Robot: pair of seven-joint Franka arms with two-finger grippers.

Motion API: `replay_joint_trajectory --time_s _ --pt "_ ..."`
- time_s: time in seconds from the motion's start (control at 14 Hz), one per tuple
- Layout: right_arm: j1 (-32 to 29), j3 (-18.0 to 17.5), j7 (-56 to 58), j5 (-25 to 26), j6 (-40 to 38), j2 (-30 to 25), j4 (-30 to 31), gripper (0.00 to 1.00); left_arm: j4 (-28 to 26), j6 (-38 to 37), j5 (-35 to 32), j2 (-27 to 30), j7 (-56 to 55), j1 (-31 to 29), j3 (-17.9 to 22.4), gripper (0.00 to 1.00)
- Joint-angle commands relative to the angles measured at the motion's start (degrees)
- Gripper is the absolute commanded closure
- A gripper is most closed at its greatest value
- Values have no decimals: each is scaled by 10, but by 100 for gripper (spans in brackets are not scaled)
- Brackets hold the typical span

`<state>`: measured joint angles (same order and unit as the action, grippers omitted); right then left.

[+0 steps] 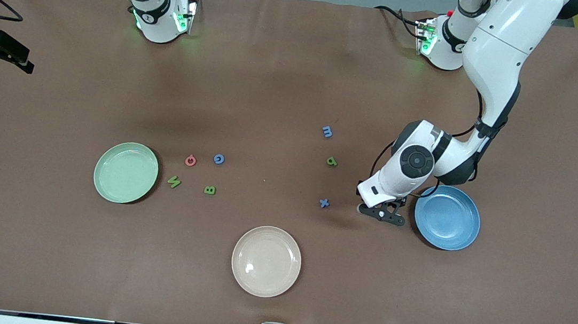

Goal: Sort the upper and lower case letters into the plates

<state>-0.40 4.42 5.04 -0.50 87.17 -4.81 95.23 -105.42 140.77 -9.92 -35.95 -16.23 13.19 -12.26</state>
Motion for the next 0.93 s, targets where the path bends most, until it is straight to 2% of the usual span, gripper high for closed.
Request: replay_joint_trajectory --time_s 0.0,0.28,0.5,0.57,0.71,0.78,0.85 --pt "-10 -6 -1 5 5 47 -23 0 6 9 -17 -10 -1 0 0 43" --pt "-9 -6 4 14 99 161 -39 0 9 35 -17 -22 -1 0 0 48" --pt "12 -9 -53 -17 151 182 -28 0 14 46 -17 -32 -1 0 0 53" --pt "25 -9 -110 -32 167 193 -28 0 14 46 -17 -32 -2 0 0 61" --pt "70 -9 -219 -34 195 224 -28 0 14 46 -17 -31 -3 -1 0 90" --pt "86 -9 -270 -34 214 245 -28 0 14 45 -17 -28 -6 -4 0 99" --pt "105 -9 -304 -35 236 267 -29 0 13 42 -17 -21 -8 -11 0 99"
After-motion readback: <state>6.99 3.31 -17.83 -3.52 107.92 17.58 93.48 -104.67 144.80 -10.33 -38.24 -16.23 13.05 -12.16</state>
